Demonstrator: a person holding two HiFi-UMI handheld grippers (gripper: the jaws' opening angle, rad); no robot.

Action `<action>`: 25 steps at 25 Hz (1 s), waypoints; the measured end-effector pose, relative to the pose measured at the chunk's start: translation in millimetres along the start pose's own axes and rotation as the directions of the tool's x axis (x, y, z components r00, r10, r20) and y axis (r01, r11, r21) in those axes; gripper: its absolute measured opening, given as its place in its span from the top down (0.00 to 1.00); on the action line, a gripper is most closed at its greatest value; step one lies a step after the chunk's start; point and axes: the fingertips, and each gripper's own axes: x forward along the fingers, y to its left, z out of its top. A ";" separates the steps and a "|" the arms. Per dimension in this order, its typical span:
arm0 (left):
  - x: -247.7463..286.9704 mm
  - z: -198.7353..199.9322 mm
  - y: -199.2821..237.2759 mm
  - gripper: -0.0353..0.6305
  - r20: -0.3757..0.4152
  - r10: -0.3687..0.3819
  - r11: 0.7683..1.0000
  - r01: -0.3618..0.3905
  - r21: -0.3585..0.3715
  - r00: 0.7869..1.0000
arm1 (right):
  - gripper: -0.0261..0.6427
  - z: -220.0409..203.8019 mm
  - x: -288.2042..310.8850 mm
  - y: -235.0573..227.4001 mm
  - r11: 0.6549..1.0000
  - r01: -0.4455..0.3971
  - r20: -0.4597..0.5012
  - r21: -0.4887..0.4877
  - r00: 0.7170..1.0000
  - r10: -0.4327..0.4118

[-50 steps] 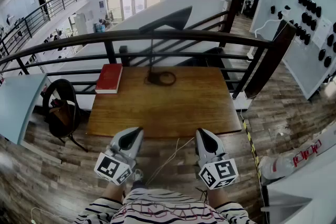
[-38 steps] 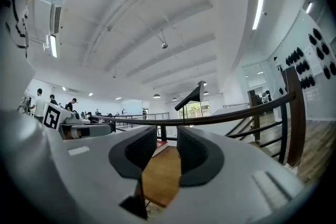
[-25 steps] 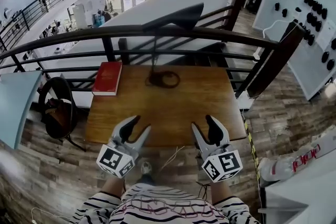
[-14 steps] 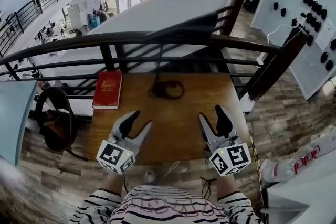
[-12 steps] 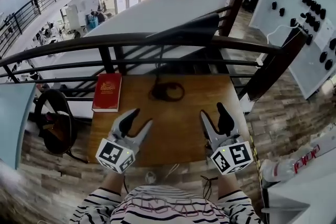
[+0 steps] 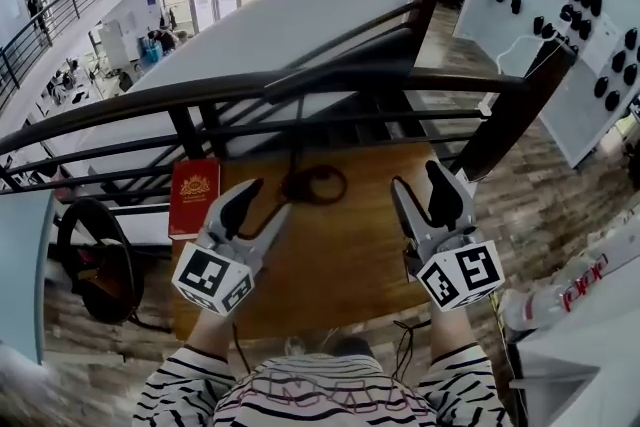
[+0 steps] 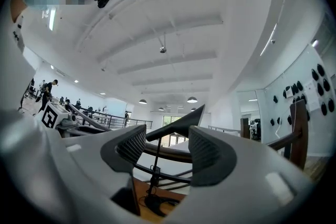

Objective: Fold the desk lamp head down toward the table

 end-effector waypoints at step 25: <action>133.5 -22.1 71.9 0.62 -0.077 0.226 0.972 -0.220 0.077 0.971 | 0.61 63.8 149.3 -137.2 0.983 -0.136 0.021 -0.127 0.990 0.139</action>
